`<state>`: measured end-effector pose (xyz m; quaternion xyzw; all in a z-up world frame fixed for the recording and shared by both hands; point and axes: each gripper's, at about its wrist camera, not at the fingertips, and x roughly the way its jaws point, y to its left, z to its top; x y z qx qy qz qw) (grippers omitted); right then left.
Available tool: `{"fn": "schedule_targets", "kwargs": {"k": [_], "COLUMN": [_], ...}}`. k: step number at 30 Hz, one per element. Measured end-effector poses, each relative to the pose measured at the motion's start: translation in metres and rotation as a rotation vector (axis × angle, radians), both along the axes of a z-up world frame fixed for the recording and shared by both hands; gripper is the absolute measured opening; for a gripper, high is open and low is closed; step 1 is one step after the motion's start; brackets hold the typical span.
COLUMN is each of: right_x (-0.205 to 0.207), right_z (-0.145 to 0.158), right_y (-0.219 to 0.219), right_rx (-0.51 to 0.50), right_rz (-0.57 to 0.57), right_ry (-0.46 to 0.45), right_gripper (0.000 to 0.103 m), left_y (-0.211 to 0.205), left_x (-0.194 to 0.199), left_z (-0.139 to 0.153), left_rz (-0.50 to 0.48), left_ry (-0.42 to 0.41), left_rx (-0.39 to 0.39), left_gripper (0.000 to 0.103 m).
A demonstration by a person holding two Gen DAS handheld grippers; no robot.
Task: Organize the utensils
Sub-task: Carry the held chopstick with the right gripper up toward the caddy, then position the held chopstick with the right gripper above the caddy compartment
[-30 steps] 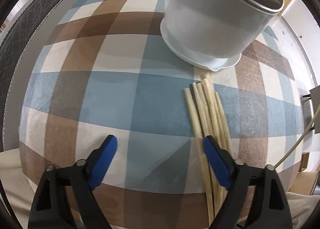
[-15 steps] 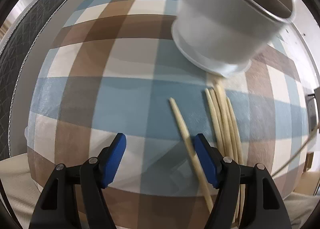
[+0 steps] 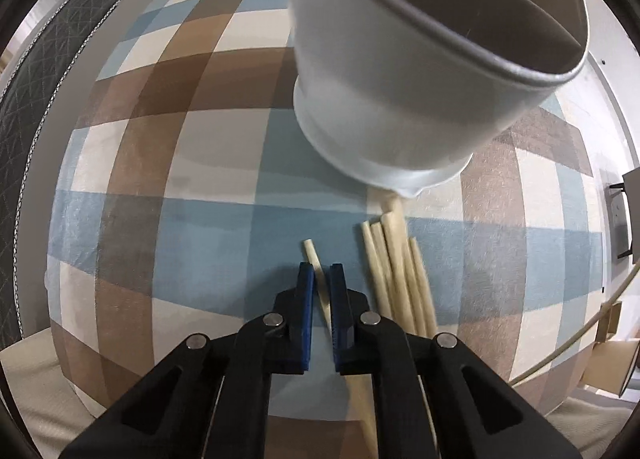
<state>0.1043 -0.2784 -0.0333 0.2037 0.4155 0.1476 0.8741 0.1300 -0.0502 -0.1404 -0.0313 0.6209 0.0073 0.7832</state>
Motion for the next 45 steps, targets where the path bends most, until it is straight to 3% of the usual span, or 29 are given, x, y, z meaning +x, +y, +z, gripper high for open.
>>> {"fn": "schedule_targets", "kwargs": {"k": [6, 11, 19, 25, 35, 45], "right_x": [-0.007, -0.016, -0.049, -0.071, -0.096, -0.111], "right_z": [0.005, 0.009, 0.026, 0.033, 0.041, 0.054], "right_y": [0.006, 0.015, 0.043, 0.059, 0.078, 0.083], "right_rx": [-0.038, -0.068, -0.162, -0.233, -0.298, -0.291], "right_rz": [0.009, 0.016, 0.031, 0.038, 0.006, -0.028], "right_ry": [-0.033, -0.059, -0.188, -0.256, -0.315, -0.335], "right_gripper": [0.003, 0.003, 0.003, 0.003, 0.003, 0.003], "left_y": [0.012, 0.031, 0.036, 0.040, 0.044, 0.055], "left_x": [-0.006, -0.018, -0.051, -0.069, -0.083, -0.090], "left_z": [0.019, 0.053, 0.096, 0.106, 0.117, 0.131], "left_rz": [0.013, 0.041, 0.006, -0.032, -0.127, -0.167], "left_ry": [-0.097, -0.207, -0.391, -0.479, -0.516, -0.523], "left_rx": [-0.028, -0.108, -0.146, -0.170, -0.173, -0.203], "left_gripper": [0.001, 0.001, 0.001, 0.001, 0.000, 0.000]}}
